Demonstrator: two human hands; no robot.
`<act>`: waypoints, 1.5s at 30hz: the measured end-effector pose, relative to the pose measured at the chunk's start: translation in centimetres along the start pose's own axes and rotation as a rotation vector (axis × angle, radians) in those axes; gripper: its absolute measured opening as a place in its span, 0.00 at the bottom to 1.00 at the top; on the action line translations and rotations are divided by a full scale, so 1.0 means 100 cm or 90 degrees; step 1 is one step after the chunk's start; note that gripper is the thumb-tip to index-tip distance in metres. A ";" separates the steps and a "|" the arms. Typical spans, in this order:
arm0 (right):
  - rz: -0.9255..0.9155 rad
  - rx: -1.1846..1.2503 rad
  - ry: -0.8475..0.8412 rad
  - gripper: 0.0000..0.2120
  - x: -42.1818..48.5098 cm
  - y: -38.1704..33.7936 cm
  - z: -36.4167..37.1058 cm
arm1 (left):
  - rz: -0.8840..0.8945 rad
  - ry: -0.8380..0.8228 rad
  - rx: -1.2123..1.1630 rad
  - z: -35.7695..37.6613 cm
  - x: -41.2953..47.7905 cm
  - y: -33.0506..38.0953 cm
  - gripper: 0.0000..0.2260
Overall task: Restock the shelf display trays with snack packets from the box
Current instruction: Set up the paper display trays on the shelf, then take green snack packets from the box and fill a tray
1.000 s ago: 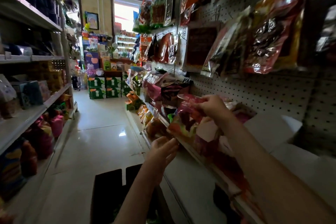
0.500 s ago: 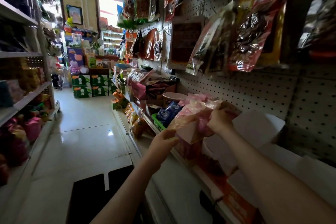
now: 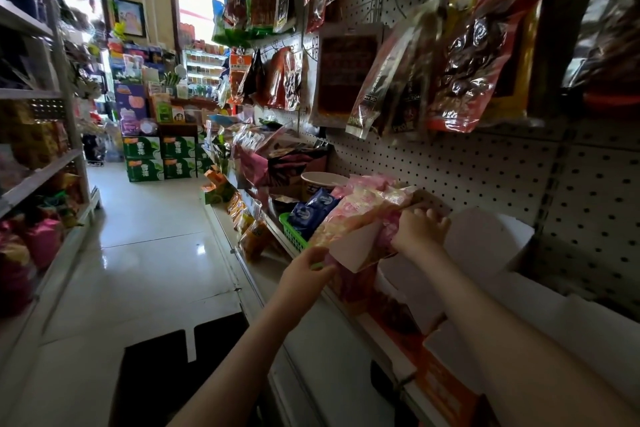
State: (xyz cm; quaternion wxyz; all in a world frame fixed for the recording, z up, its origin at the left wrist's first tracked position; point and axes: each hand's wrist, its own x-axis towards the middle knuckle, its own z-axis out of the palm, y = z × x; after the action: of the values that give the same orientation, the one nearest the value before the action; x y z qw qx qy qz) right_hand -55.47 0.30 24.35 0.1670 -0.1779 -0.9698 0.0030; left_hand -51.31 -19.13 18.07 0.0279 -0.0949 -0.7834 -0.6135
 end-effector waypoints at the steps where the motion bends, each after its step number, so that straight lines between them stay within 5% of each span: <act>1: 0.003 0.020 0.013 0.22 -0.003 -0.003 -0.003 | 0.005 0.003 0.005 -0.001 -0.001 0.000 0.18; 5: -0.032 0.146 0.086 0.24 -0.024 -0.047 -0.023 | 0.021 0.039 0.056 -0.014 -0.001 -0.004 0.20; 13: -0.284 0.226 0.108 0.23 -0.098 -0.153 -0.016 | 0.021 0.096 0.200 -0.077 -0.037 -0.036 0.19; 17: -0.403 0.278 -0.059 0.26 -0.158 -0.181 0.056 | -0.102 0.129 0.281 -0.126 -0.090 -0.121 0.16; 23: -0.334 0.290 -0.468 0.28 -0.222 -0.180 0.196 | -0.231 0.056 0.372 -0.148 -0.149 -0.221 0.17; 32: -0.380 0.167 -0.723 0.40 -0.256 -0.178 0.276 | -0.238 -0.027 0.447 -0.152 -0.169 -0.259 0.21; 37: -0.303 0.104 -0.618 0.38 -0.251 -0.191 0.296 | -0.223 -0.020 0.435 -0.155 -0.171 -0.266 0.21; 41: -0.292 0.066 -0.490 0.20 -0.246 -0.196 0.298 | -0.203 0.008 0.424 -0.155 -0.173 -0.272 0.18; 45: -0.335 0.050 -0.392 0.16 -0.244 -0.192 0.301 | -0.198 0.031 0.399 -0.154 -0.171 -0.274 0.16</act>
State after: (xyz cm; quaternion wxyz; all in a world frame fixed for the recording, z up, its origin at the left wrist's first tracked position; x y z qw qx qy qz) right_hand -50.33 -24.50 -10.68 -0.1298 0.0920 -0.9860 0.0501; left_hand -40.69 -42.29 -7.12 -0.0190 0.0534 -0.9380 -0.3421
